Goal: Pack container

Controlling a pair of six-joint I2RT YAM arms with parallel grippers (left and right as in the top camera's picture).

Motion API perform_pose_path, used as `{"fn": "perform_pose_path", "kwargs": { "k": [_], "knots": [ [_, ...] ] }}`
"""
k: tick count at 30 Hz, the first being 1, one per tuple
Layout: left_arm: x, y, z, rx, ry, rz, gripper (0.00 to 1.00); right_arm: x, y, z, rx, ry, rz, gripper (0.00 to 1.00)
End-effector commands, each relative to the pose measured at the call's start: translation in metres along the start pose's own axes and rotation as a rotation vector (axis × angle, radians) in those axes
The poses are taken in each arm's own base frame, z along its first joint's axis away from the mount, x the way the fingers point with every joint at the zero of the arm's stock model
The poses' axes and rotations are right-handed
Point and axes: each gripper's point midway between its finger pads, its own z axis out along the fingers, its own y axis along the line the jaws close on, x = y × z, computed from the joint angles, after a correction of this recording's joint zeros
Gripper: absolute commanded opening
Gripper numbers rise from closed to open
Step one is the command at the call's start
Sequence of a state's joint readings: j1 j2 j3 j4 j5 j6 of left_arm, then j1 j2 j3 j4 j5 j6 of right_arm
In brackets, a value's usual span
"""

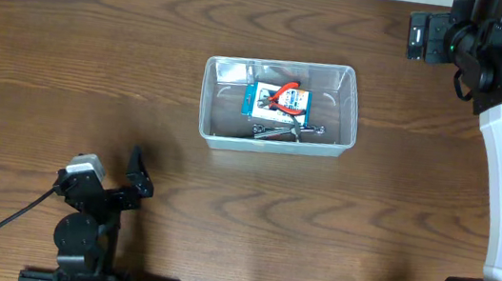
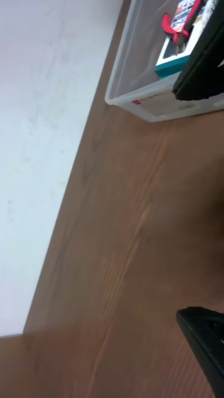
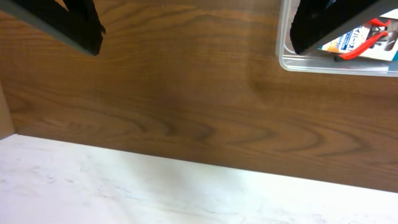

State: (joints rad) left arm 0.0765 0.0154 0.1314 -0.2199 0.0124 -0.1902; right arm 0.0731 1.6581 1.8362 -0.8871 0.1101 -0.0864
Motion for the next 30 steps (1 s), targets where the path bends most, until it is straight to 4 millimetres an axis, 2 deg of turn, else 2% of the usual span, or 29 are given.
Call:
{"fn": "perform_pose_path", "kwargs": {
  "k": [1,11,21,30],
  "knots": [
    [0.004,-0.001,0.001,0.010,0.001,-0.013,0.98,0.002,-0.005,0.003,0.015,0.009,0.019,0.99],
    [0.024,0.004,0.007,-0.002,0.044,0.012,0.98,0.002,-0.005,0.003,0.015,0.009,0.019,0.99],
    [0.025,0.004,0.007,0.004,0.045,0.246,0.98,0.002,-0.005,0.003,0.015,0.009,0.019,0.99],
    [0.027,0.005,0.007,0.002,0.055,0.264,0.98,0.002,-0.005,0.003,0.015,0.008,0.019,0.99]
  ]
}}
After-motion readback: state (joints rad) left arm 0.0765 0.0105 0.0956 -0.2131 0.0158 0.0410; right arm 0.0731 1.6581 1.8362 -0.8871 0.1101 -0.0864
